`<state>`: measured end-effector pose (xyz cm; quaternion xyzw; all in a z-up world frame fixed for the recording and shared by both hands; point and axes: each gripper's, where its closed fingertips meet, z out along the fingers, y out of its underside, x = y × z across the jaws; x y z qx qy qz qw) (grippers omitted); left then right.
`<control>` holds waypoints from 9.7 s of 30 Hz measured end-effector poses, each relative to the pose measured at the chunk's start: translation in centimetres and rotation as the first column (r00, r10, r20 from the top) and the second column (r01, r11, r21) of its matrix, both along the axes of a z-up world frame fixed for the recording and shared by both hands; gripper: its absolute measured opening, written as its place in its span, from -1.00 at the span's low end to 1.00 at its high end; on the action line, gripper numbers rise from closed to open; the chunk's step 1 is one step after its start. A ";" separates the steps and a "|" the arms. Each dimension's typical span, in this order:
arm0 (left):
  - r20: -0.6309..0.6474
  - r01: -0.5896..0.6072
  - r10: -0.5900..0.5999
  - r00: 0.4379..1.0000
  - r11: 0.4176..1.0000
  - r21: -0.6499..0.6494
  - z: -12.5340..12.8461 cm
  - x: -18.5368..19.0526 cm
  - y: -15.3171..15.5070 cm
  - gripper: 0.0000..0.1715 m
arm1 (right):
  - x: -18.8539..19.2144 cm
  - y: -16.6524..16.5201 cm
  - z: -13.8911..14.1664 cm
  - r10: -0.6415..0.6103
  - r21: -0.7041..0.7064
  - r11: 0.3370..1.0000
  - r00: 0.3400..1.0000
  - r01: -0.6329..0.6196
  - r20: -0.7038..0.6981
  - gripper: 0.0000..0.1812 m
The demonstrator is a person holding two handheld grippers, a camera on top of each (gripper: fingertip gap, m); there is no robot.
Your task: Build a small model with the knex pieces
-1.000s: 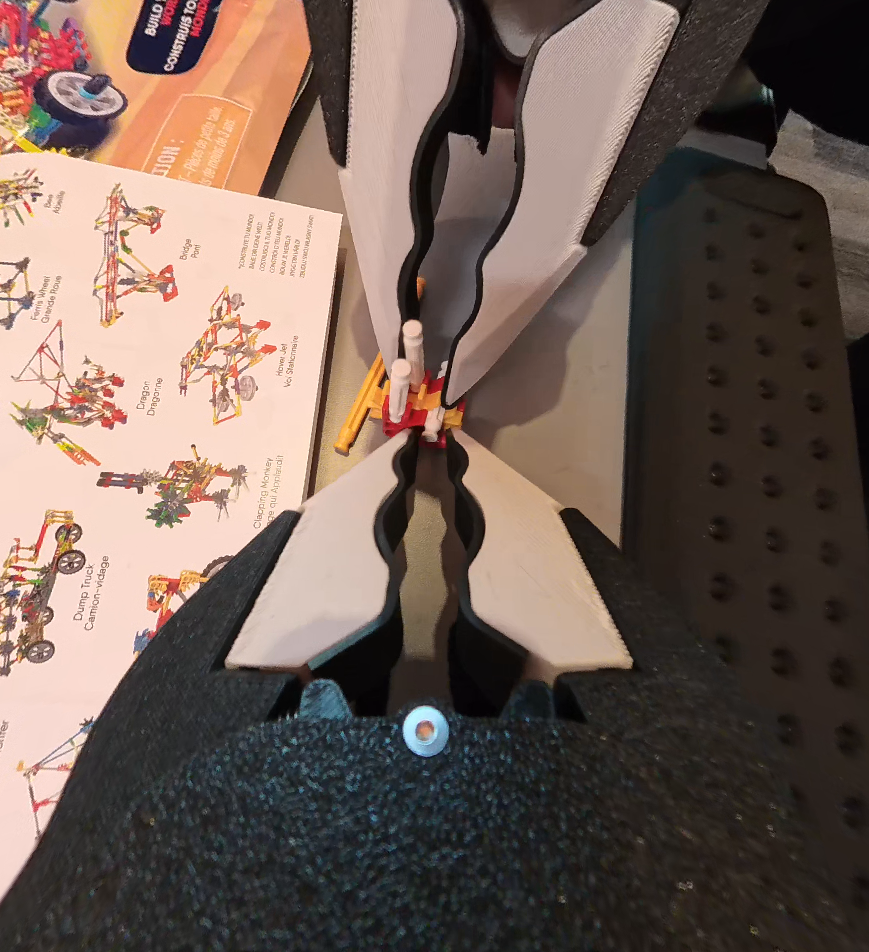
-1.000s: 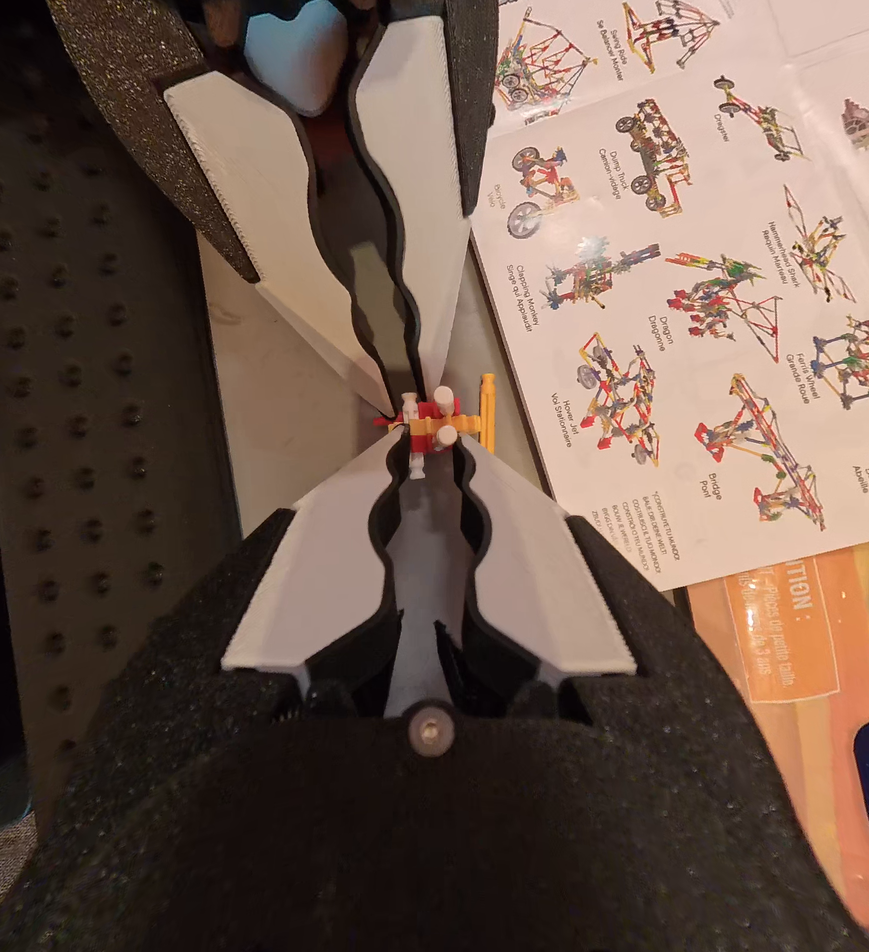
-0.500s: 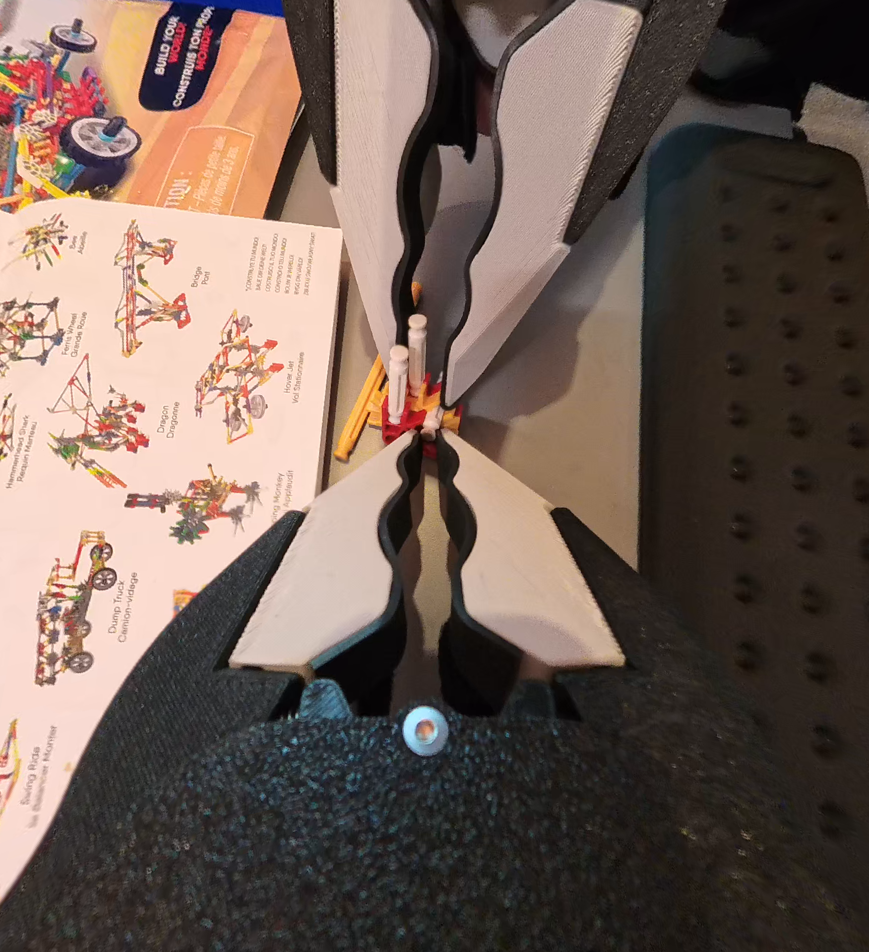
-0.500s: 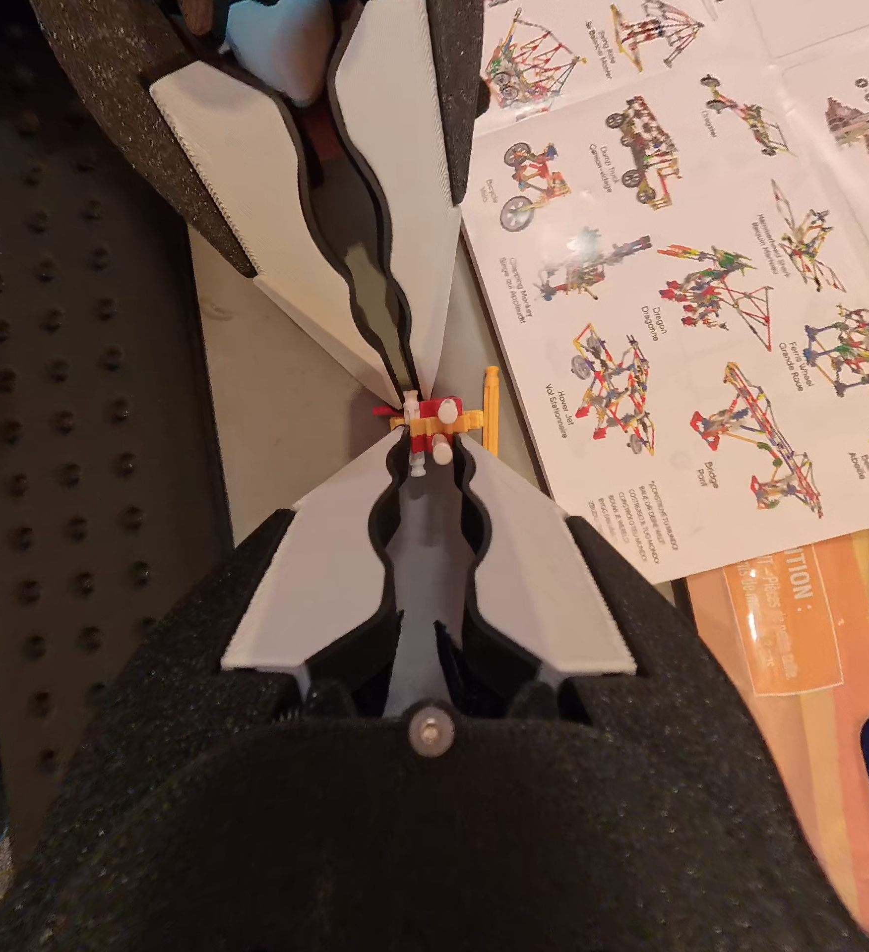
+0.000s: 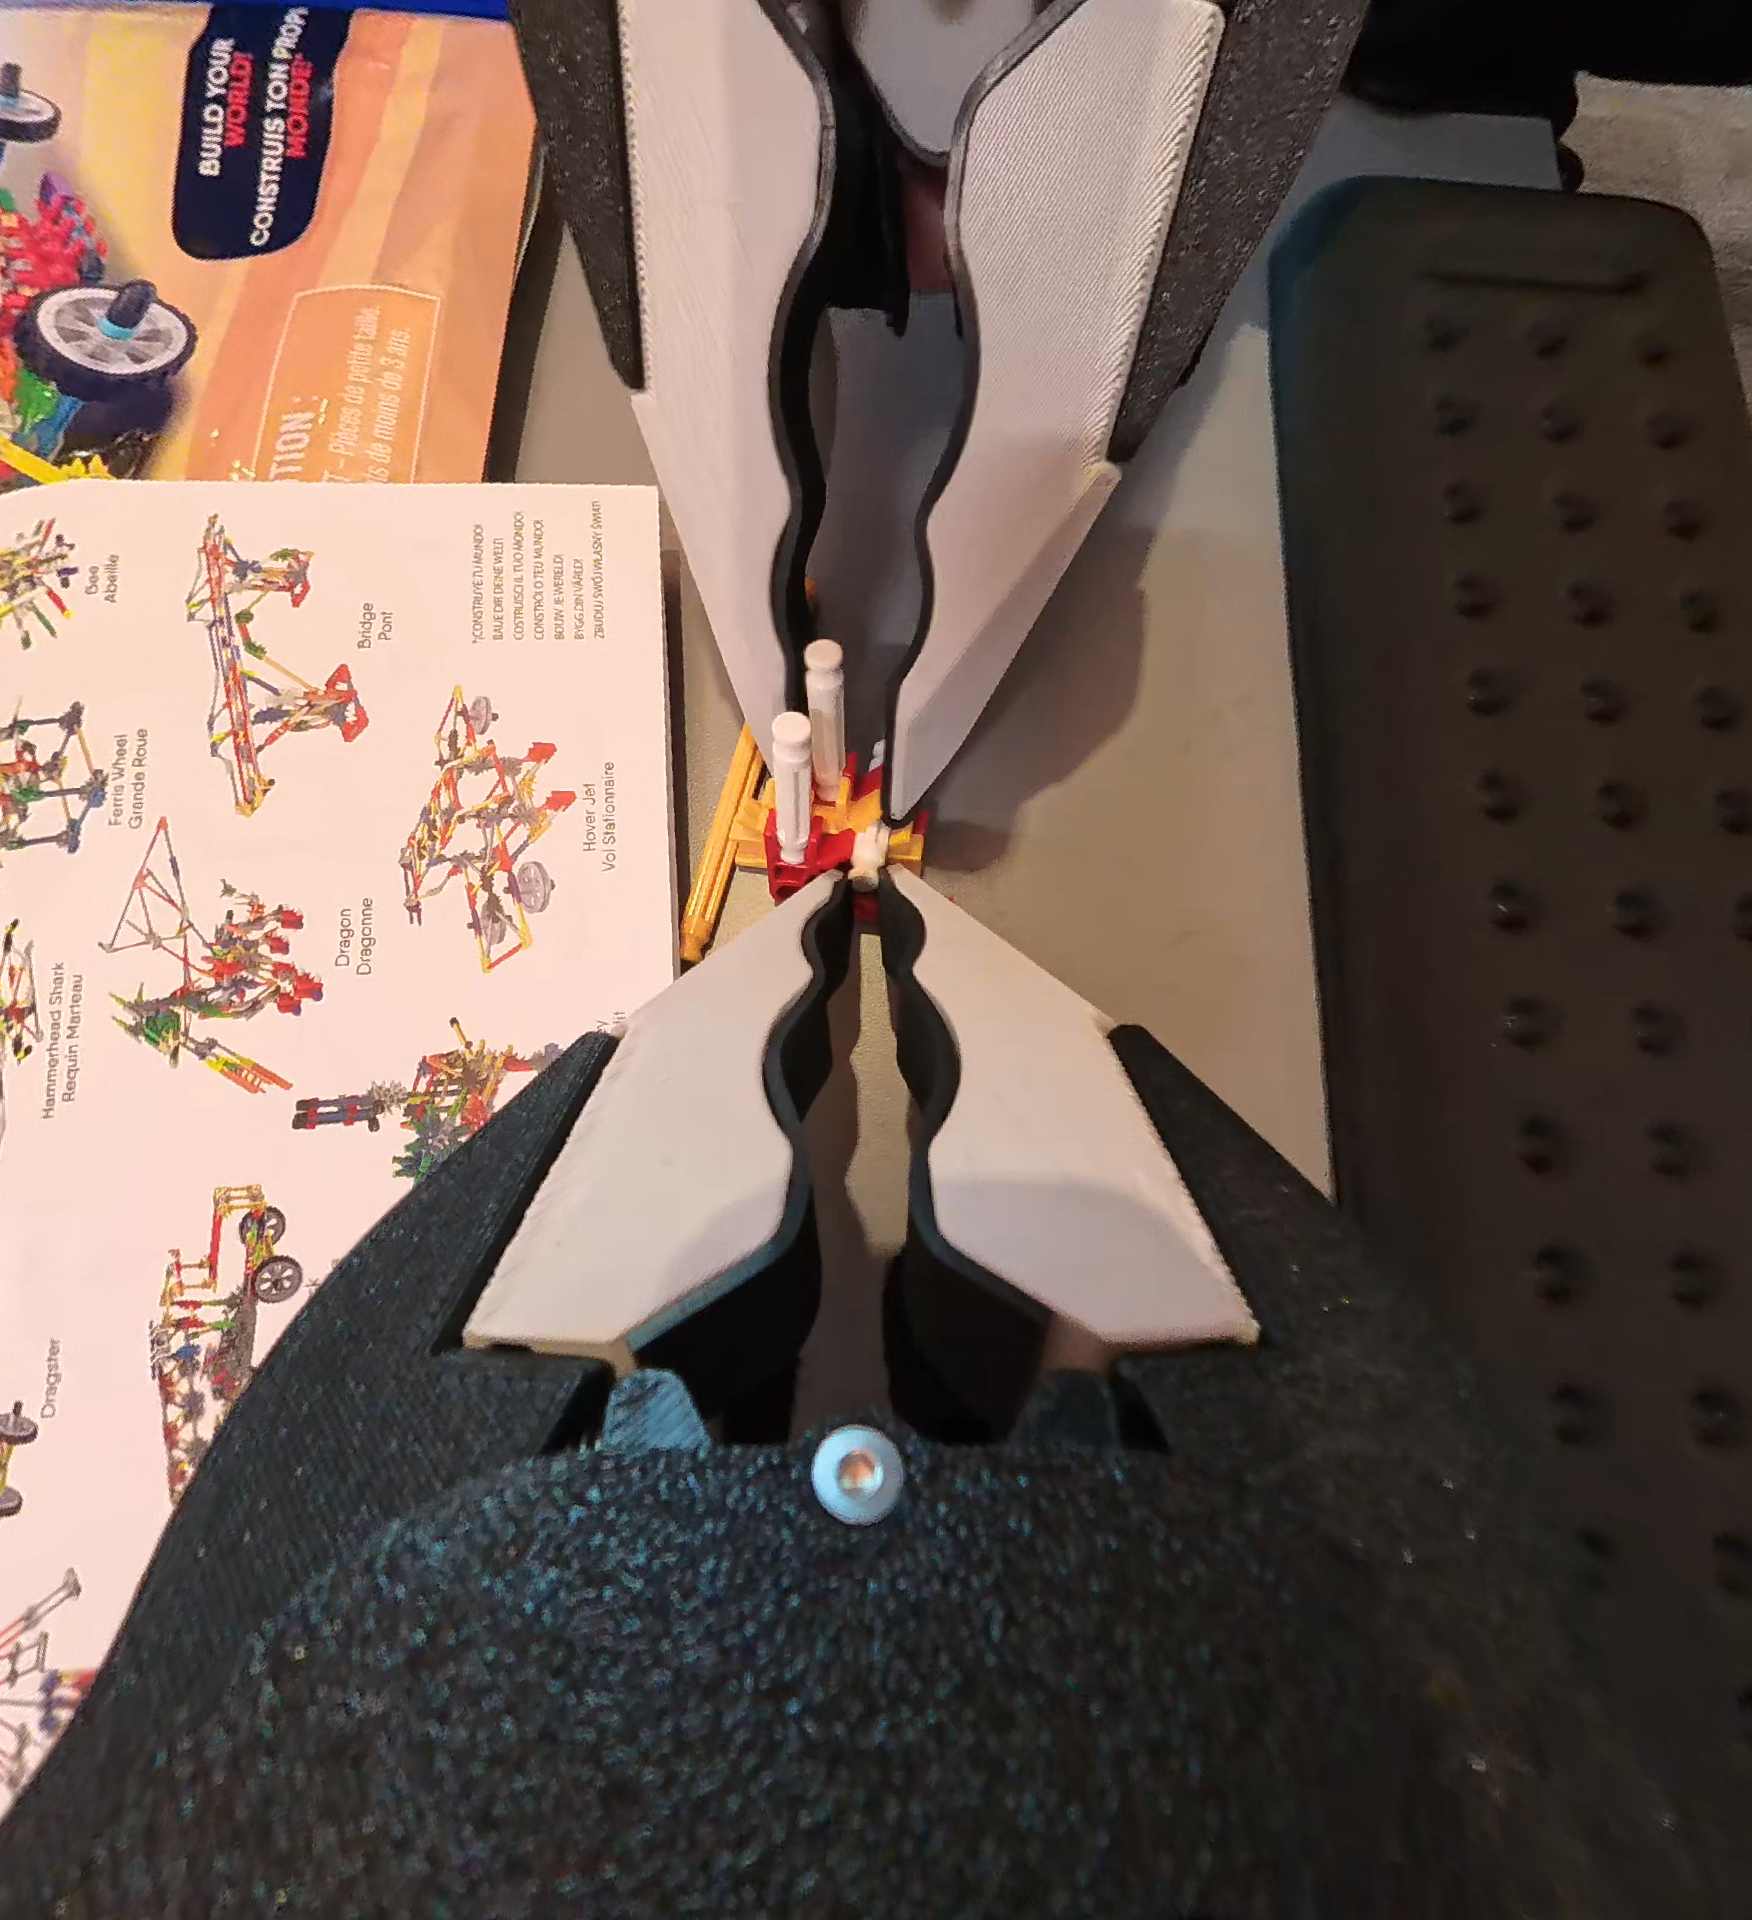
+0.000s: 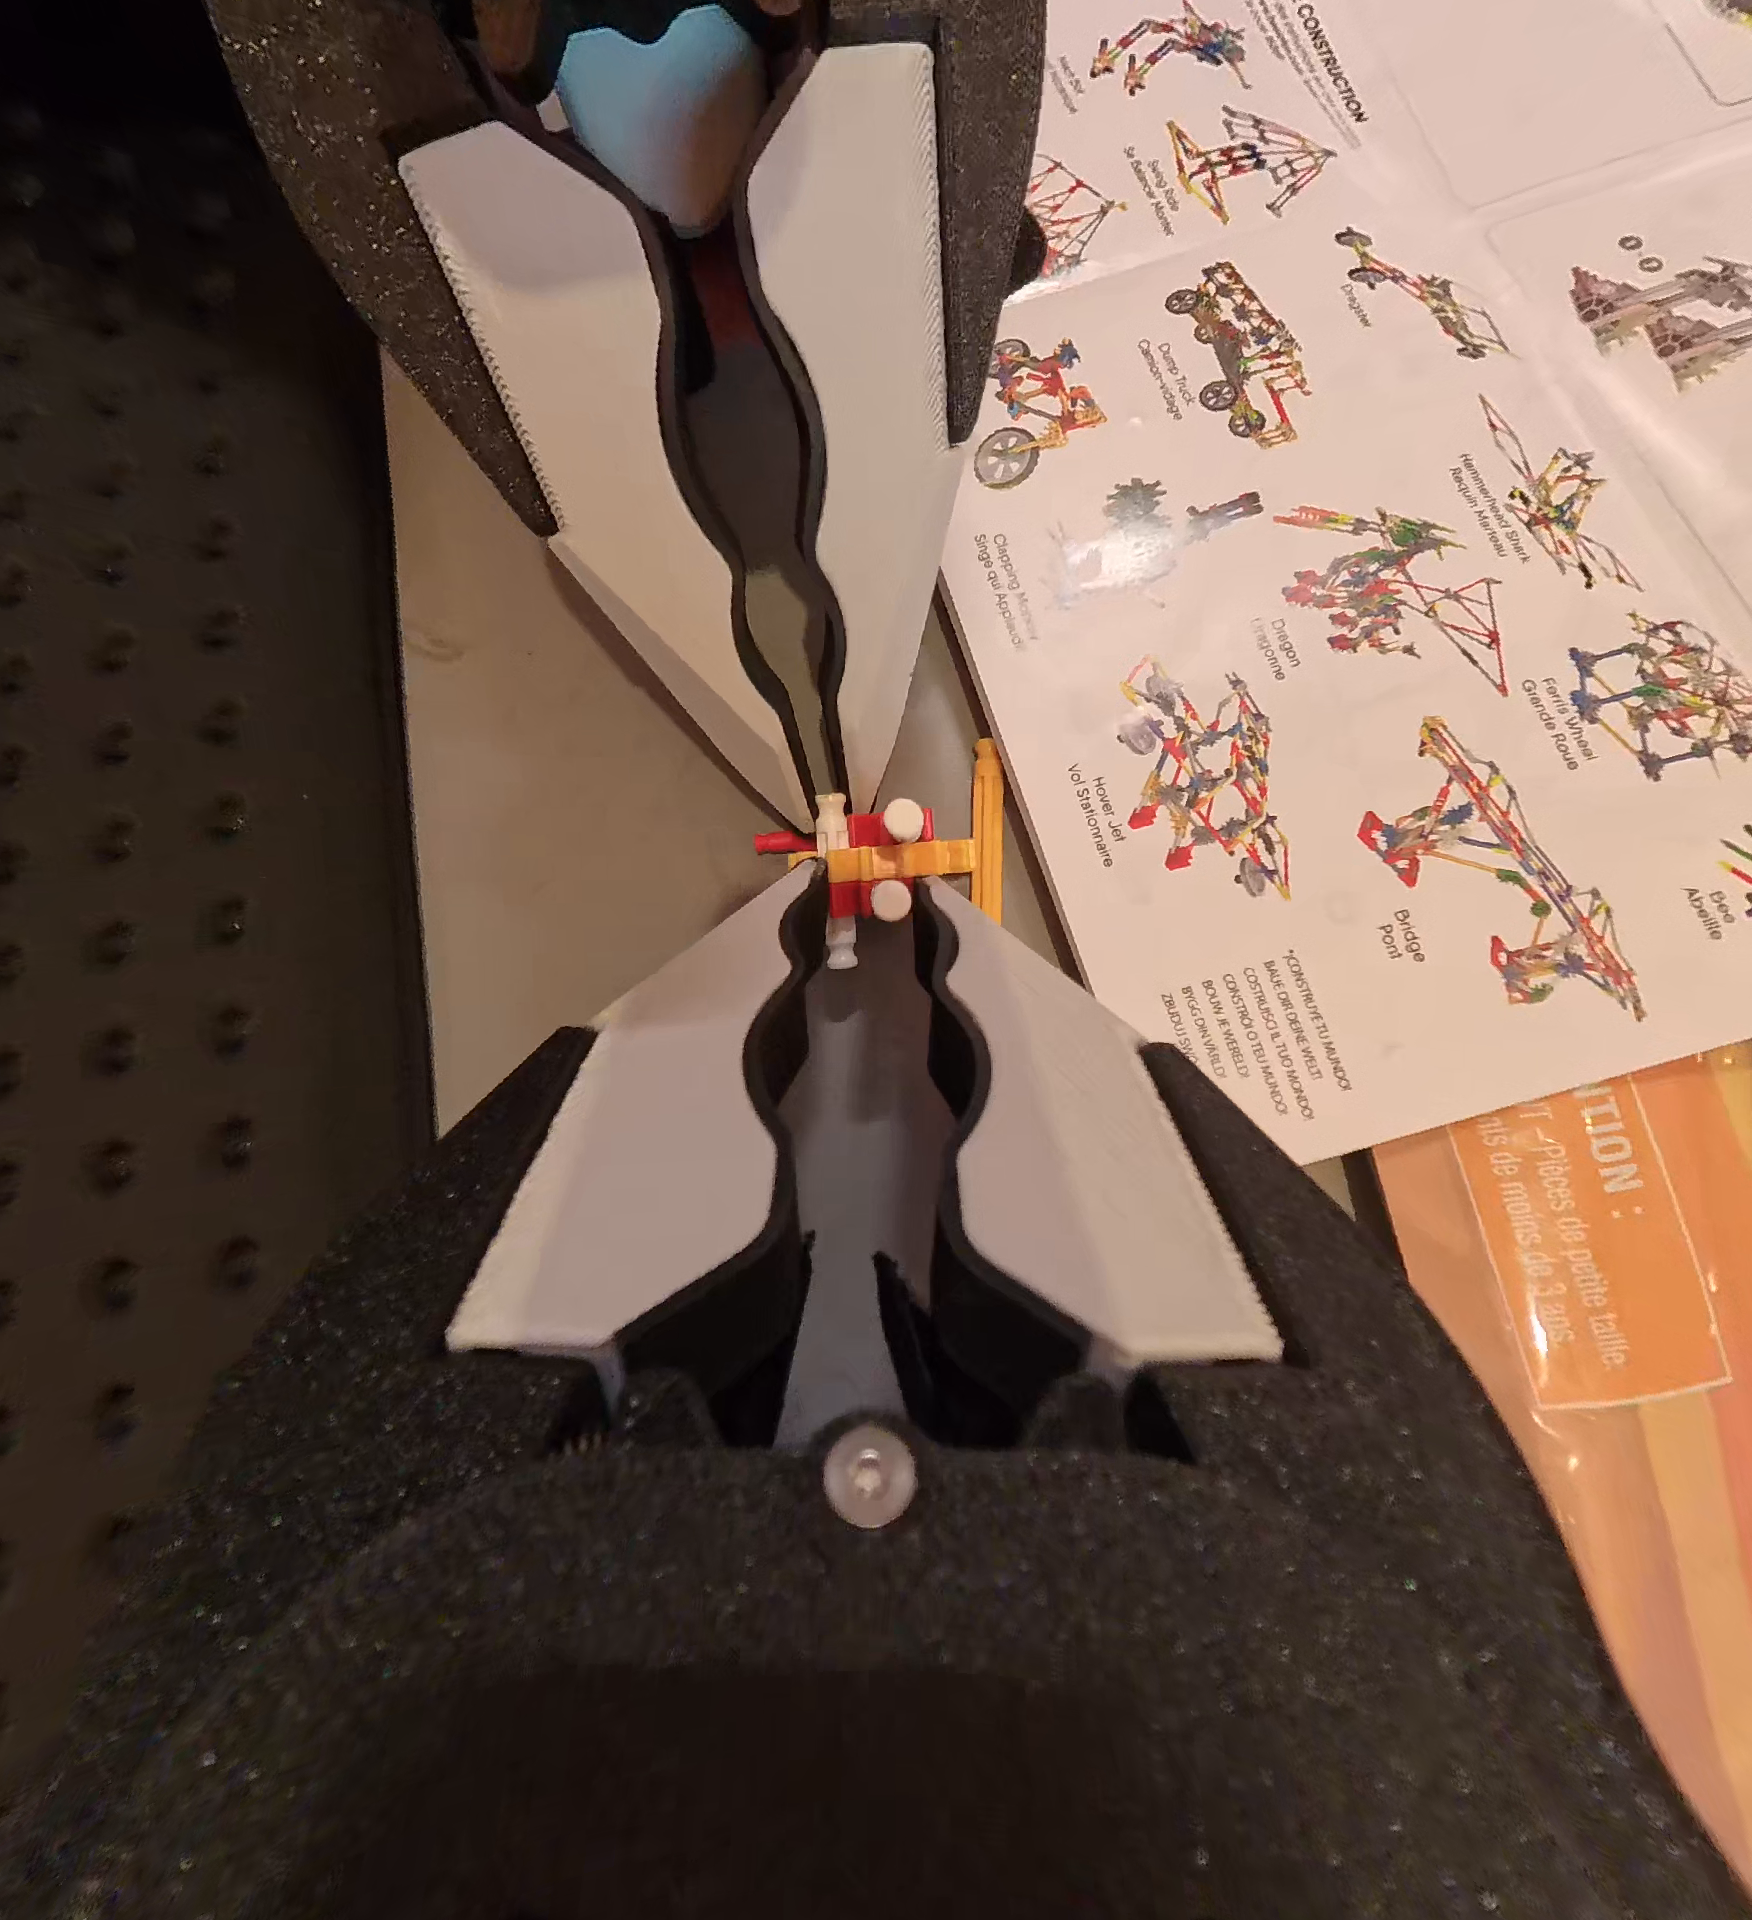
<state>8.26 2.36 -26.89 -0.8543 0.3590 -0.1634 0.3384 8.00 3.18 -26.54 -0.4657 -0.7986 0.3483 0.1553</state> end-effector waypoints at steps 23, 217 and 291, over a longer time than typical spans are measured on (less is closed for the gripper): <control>0.080 -0.033 0.034 0.996 0.999 -0.008 -0.5 -0.1 -0.4 -1.00 | -0.4 -0.5 -0.5 0.038 0.128 0.992 0.986 -0.017 -0.165 -0.54; 0.279 -0.162 0.064 0.958 0.924 0.345 5.3 3.3 3.6 -0.97 | 3.1 -0.3 2.8 -0.121 -0.101 0.990 0.969 0.101 -0.213 -0.95; 0.004 0.035 -0.036 0.999 0.990 0.136 0.8 0.9 -1.5 -0.78 | 2.9 -0.6 1.6 -0.197 -0.050 0.980 0.977 0.194 -0.084 -0.95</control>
